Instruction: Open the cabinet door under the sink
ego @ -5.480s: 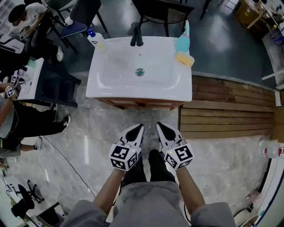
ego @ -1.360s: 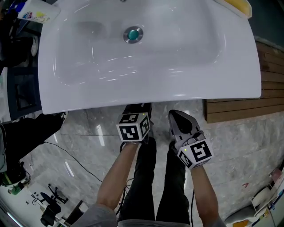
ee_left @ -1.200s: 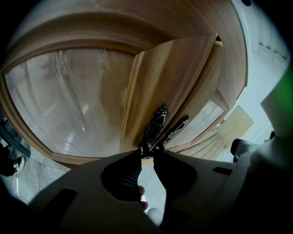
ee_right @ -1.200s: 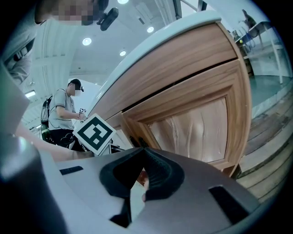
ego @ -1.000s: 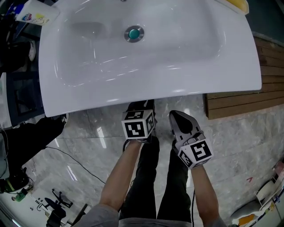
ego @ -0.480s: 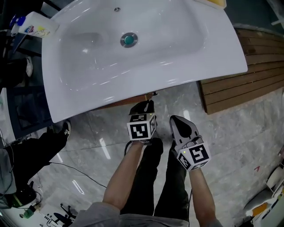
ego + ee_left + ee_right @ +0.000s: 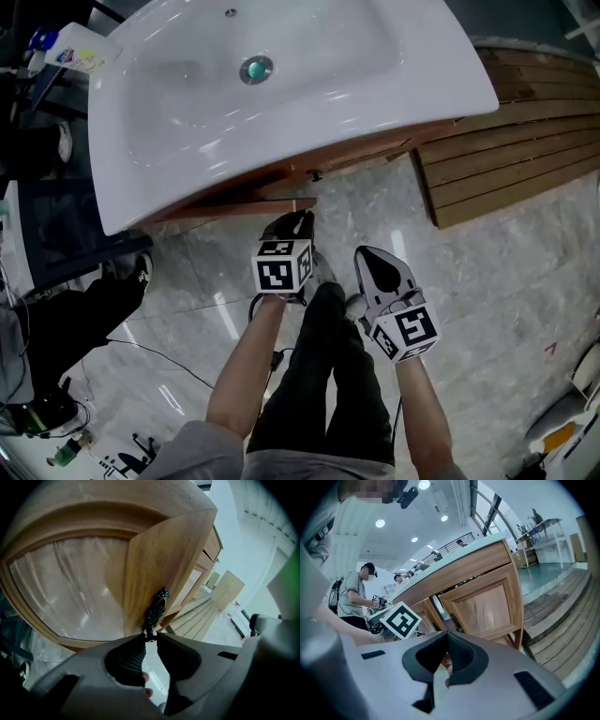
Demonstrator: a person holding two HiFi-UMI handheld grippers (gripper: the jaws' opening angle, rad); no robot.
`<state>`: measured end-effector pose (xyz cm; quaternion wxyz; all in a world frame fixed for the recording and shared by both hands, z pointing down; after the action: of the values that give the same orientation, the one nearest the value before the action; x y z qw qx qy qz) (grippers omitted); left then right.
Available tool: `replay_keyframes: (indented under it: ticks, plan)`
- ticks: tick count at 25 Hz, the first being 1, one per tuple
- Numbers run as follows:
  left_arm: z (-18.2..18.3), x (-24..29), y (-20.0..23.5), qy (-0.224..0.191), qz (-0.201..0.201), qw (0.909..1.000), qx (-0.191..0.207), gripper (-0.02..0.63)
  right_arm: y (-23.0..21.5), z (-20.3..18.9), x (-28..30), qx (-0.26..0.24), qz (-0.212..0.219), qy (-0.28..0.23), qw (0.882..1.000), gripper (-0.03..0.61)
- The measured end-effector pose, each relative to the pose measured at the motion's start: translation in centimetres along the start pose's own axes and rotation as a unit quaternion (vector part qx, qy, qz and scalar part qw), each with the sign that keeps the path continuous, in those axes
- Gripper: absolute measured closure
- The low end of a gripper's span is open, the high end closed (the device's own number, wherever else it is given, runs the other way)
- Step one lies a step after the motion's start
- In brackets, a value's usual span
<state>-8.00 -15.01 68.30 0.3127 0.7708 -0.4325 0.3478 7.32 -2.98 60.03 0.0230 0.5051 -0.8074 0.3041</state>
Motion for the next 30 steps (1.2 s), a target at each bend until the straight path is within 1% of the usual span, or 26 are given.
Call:
replay_keyframes:
  ticks: [6, 11, 14, 22, 30]
  plan:
    - [-2.2, -1.4, -0.4, -0.001, 0.001, 1.0, 0.006, 0.526, 2.1, -1.5, -3.2, -0.005, 0.004, -0.01, 1.0, 0.571]
    - [-3.4, -2.4, -0.3, -0.005, -0.008, 0.9987, 0.051, 0.526, 3.2, -3.4, -5.0, 0.001, 0.002, -0.013, 1.0, 0.571]
    - [-3.9, -2.8, -0.2, 0.002, -0.016, 0.9979, 0.063, 0.526, 4.1, -5.0, -5.5, 0.012, -0.005, -0.011, 1.0, 0.571]
    - [-6.1, -4.5, 0.7, 0.026, -0.057, 0.9925, 0.105, 0.526, 7.8, -7.0, -4.5, 0.023, -0.03, -0.021, 0.999, 0.571]
    - [-10.8, -8.3, 3.4, 0.049, -0.091, 0.9841, 0.145, 0.526, 12.1, -8.6, -3.0, 0.024, -0.049, -0.03, 0.998, 0.571]
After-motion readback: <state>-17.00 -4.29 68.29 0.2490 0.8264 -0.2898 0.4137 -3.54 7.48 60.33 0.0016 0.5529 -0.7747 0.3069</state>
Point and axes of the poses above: the fingertips, and each gripper's own axes: x forward along the fingers, y to its left, z out of its top, the point moved 8 cm from there along -x, backward along the fingers, and after that the axes turned 8 degrees about z, right-handed, at the moved point
